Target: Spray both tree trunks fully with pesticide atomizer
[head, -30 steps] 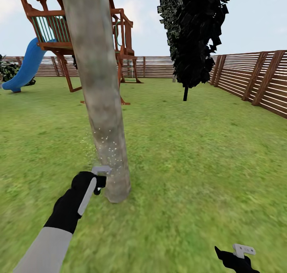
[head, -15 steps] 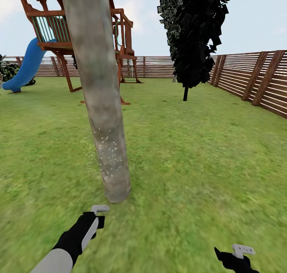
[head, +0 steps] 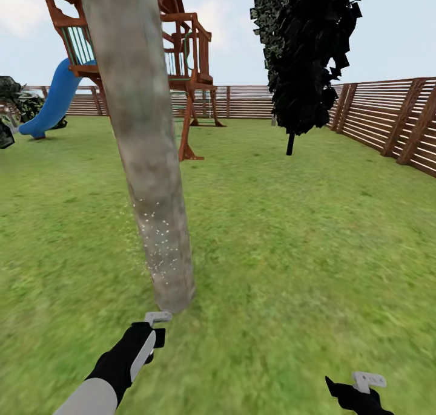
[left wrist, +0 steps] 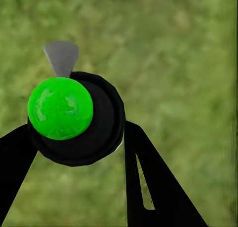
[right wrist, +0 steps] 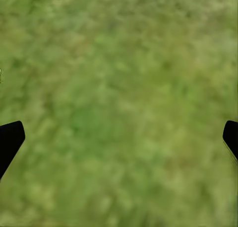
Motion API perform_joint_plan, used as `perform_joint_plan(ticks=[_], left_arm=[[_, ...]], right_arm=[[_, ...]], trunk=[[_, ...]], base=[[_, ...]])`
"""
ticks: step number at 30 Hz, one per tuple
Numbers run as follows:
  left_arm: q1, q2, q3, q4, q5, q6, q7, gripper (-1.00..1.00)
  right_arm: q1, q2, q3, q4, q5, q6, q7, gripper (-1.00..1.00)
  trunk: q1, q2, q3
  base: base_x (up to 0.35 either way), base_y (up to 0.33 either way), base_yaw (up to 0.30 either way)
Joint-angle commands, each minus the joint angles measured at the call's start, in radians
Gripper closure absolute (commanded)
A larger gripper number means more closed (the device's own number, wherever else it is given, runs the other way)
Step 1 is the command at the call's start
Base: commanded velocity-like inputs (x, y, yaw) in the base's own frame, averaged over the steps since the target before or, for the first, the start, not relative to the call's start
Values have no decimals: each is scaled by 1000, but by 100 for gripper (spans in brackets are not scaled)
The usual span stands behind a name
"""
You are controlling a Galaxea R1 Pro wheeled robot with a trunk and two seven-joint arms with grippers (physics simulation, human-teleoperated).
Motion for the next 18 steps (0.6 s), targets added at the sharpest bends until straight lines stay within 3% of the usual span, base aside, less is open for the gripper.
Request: perform_joint_plan(ticks=[1, 12, 18], left_arm=[[0, -1, 0, 0, -3, 0, 0, 100], [0, -1, -2, 3, -6, 0, 0, 100], [1, -8, -1, 0, -5, 0, 0, 100]], right_arm=[[0, 0, 0, 0, 0, 0, 0, -100], [0, 1, 0, 0, 0, 0, 1, -100], [0, 1, 0, 0, 0, 0, 2, -100]], trunk=[[0, 0, 0], [0, 0, 0], [0, 0, 0]], base=[[138, -252, 275], [142, -252, 52], [151, -252, 233]])
